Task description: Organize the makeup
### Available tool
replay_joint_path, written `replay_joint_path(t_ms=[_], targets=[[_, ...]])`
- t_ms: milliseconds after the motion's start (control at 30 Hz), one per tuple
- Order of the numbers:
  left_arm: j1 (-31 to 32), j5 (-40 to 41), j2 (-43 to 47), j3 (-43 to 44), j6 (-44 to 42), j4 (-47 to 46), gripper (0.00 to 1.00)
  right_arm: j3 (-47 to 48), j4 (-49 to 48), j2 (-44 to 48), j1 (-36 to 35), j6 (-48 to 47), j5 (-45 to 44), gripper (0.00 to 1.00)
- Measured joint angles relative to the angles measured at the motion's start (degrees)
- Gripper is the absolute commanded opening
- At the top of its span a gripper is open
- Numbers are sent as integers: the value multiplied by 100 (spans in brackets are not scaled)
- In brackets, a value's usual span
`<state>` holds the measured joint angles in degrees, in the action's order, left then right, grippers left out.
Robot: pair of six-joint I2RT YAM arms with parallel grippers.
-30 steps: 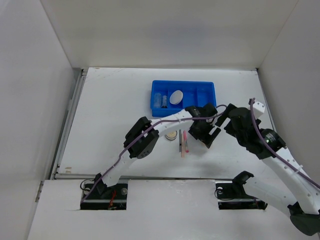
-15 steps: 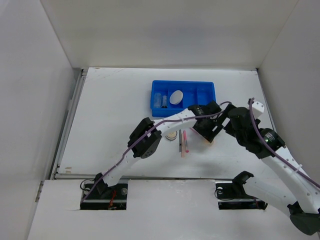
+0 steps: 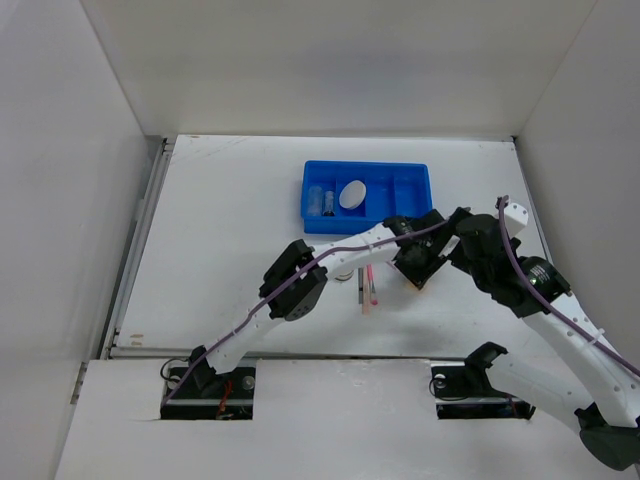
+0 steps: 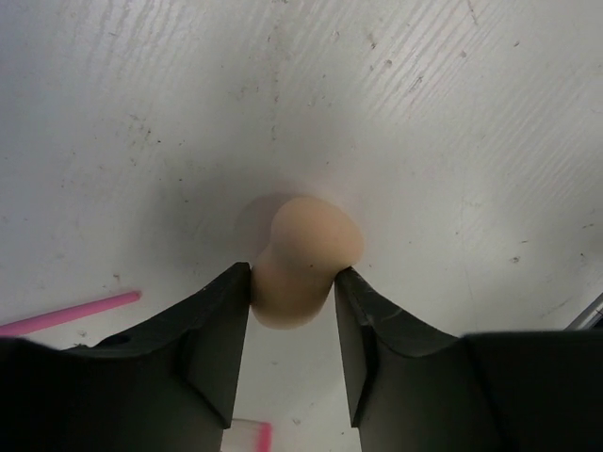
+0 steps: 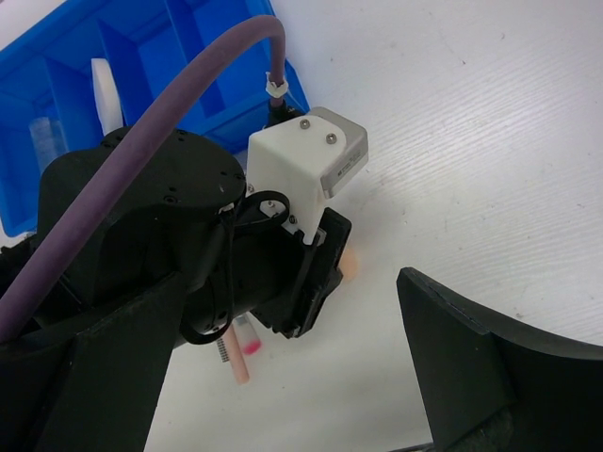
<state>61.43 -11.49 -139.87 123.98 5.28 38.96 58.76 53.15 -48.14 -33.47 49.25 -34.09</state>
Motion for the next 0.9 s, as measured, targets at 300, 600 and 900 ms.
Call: replay_joint_path(t_ms=[300, 600, 900], targets=[[20, 157, 48, 7, -50, 68, 0, 2, -2, 11, 0, -4, 17, 100], [-203, 1344, 592, -188, -503, 468, 0, 2, -79, 87, -2, -17, 28, 100], [-601, 1716, 726, 15, -675, 667, 0, 39, -651, 144, -33, 61, 48, 100]])
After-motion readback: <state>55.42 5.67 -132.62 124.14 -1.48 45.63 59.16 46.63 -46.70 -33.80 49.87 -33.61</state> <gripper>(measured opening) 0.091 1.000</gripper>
